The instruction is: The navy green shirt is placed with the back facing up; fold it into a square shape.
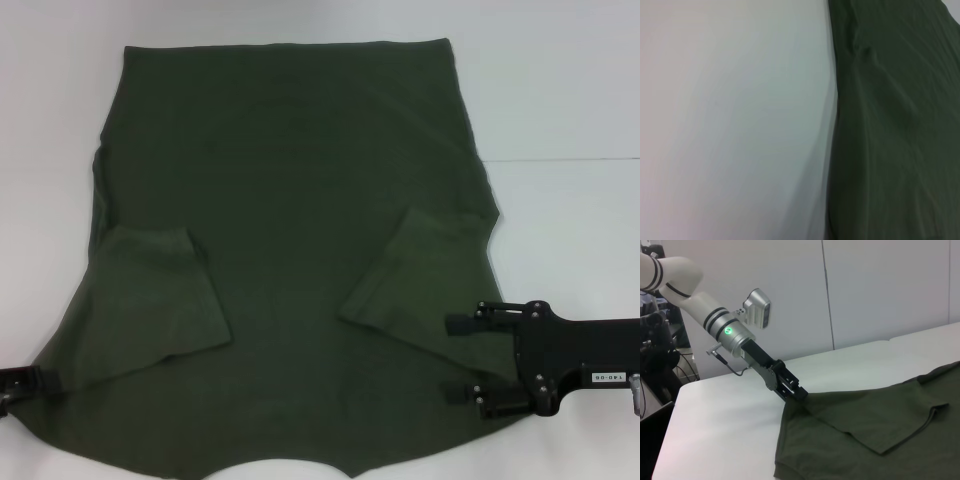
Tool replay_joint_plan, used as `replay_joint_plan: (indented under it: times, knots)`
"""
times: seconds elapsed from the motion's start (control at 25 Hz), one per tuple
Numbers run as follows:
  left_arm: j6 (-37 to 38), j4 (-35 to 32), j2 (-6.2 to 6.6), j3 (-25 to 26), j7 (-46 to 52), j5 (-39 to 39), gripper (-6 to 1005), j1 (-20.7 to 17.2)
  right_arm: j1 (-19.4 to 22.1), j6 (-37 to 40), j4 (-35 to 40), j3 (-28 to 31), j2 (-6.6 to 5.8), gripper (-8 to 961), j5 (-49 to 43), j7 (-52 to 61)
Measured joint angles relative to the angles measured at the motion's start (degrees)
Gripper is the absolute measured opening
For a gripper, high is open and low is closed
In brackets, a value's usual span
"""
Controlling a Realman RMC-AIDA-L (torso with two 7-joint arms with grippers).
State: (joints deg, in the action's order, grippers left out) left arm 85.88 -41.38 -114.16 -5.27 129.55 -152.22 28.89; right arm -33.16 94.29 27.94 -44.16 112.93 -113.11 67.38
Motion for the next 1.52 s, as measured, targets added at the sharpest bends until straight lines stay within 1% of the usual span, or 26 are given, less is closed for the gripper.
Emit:
replay_joint_plan:
  times: [0.16, 0.32, 0.6, 0.8, 1.0, 1.04, 1.16, 1.24, 1.36, 1.52]
  knots:
    - [-0.3, 0.0, 0.04, 0.0, 0.0, -0.1, 607, 0.1, 0.0, -0.1, 0.0, 0.0, 0.11, 864, 0.0, 0.0]
    - [-1.6, 0.0, 0.08, -0.2, 0.5, -0.4, 560, 0.2, 0.0, -0.1, -0.2, 0.1, 0.18, 864, 0.0, 0.0]
    - [-1.6, 0.1, 0.12, -0.3, 0.6, -0.6, 477, 0.2, 0.0, -0.3, -0.5, 0.1, 0.1, 864, 0.0, 0.2]
    - [-1.2, 0.2, 0.18, -0.8, 0.5, -0.6, 276, 0.2, -0.2, -1.0, -0.5, 0.2, 0.09, 862, 0.3, 1.3]
    - [-1.1, 0.2, 0.26, -1.0, 0.2, -0.7, 90, 0.4, -1.1, -2.4, -0.5, 1.8, 0.29, 862, 0.5, 5.4]
    - [-1.1, 0.2, 0.28, -1.0, 0.2, -0.7, 53, 0.4, -1.5, -2.6, -0.5, 2.2, 0.29, 862, 0.5, 6.9]
    - [-1.1, 0.2, 0.28, -1.0, 0.1, -0.5, 20, 0.8, -3.0, -4.0, -0.3, 3.0, 0.23, 863, 0.5, 13.3]
    - [-1.1, 0.3, 0.28, -1.0, 0.1, -0.4, 20, 1.0, -4.3, -5.5, -0.1, 3.2, -0.04, 863, 0.5, 19.6]
    - [-1.1, 0.9, 0.42, -1.4, 0.0, -0.2, 19, 1.6, -6.3, -8.3, 0.1, 2.8, -1.14, 863, -0.6, 30.6]
    - [-1.4, 1.4, 0.44, -1.7, -0.1, -0.1, 19, 2.2, -9.7, -12.0, 0.1, 2.5, -2.98, 863, -6.7, 46.5]
